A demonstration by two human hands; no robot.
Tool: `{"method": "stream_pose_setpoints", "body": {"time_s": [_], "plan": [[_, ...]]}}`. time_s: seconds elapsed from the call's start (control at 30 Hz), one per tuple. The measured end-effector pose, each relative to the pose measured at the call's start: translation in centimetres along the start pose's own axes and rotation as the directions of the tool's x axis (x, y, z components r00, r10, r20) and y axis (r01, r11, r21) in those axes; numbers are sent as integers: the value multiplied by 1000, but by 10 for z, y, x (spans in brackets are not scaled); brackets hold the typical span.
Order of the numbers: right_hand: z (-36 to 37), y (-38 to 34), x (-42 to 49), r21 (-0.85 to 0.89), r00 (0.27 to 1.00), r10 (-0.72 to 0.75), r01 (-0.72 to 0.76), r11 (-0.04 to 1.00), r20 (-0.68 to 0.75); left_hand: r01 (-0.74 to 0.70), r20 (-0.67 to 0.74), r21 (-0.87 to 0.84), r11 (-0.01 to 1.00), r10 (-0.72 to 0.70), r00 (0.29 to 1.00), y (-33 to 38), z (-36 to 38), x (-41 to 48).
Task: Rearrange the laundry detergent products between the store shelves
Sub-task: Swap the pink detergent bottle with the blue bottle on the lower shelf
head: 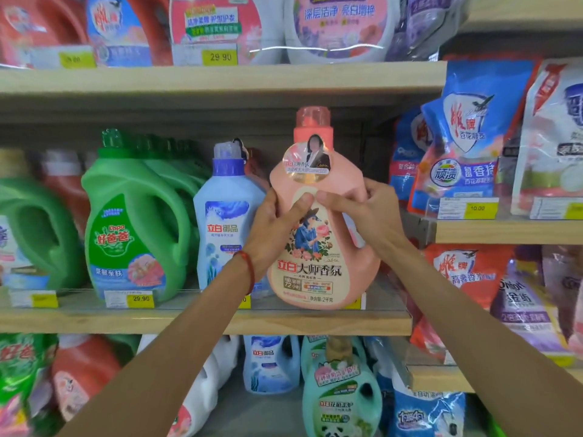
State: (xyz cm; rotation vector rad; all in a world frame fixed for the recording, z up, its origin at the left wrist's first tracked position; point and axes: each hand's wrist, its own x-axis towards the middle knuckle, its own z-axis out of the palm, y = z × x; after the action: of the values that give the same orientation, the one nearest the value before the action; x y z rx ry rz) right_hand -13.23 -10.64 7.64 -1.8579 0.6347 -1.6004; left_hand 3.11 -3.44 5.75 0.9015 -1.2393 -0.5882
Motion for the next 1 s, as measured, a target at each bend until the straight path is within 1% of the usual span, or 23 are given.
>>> {"method": "stream_pose_setpoints", "body": {"time_s": [0.1, 0.2, 0.27, 0.33, 0.37, 0.4, 0.43, 0.47, 0.5, 0.53, 0.57, 0.6, 0.63, 0.67, 0.8, 0.9, 1.0], "plan": [[5, 1, -3, -109, 999, 35, -36, 993, -11, 15, -21, 8, 1000, -15, 1000, 0, 1, 3], [11, 4, -13, -224, 991, 74, -98, 970, -113, 43, -42, 4, 999, -43, 998, -1, 1, 4], [13, 2, -16, -201, 986, 60, -91, 975, -156, 39, -27, 11, 999, -39, 999, -1, 1, 3], [12, 0, -16, -129, 982, 65, -89, 988, -176, 16, -13, 68, 998, -16, 1000, -5, -4, 0], [11, 0, -17, -101, 980, 67, -87, 991, -188, -5, -44, 102, 995, 10, 999, -9, -9, -1], [10, -1, -17, -89, 978, 64, -83, 993, -199, -29, -126, 143, 989, 47, 991, -14, -16, -3], [10, 0, -18, -83, 976, 60, -79, 993, -208, -44, -251, 206, 978, 97, 963, -19, -25, -5], [10, 0, -18, -76, 974, 60, -78, 994, -218, -43, -381, 288, 957, 156, 911, -25, -34, -6], [10, 0, -19, -67, 972, 64, -81, 994, -227, -14, -483, 387, 922, 216, 849, -30, -43, -8], [9, 0, -20, -62, 970, 69, -86, 994, -235, 49, -546, 481, 875, 256, 798, -36, -52, -9], [8, -1, -20, -62, 967, 76, -94, 994, -241, 132, -581, 550, 825, 264, 769, -40, -58, -10], [6, -1, -20, -66, 966, 83, -102, 993, -243, 207, -596, 590, 781, 248, 764, -44, -63, -10], [5, -3, -19, -71, 966, 87, -107, 992, -242, 256, -595, 612, 748, 222, 773, -47, -66, -9], [4, -3, -18, -80, 967, 88, -110, 991, -239, 279, -585, 624, 730, 200, 786, -50, -68, -8], [4, -4, -18, -137, 966, 93, -129, 982, -241, 304, -563, 635, 710, 155, 812, -56, -72, 3], [6, -4, -17, -170, 967, 95, -137, 976, -235, 356, -591, 620, 700, 118, 798, -58, -72, 12], [6, -2, -15, -207, 970, 101, -148, 967, -221, 380, -613, 614, 692, 114, 781, -61, -74, 17]]}}
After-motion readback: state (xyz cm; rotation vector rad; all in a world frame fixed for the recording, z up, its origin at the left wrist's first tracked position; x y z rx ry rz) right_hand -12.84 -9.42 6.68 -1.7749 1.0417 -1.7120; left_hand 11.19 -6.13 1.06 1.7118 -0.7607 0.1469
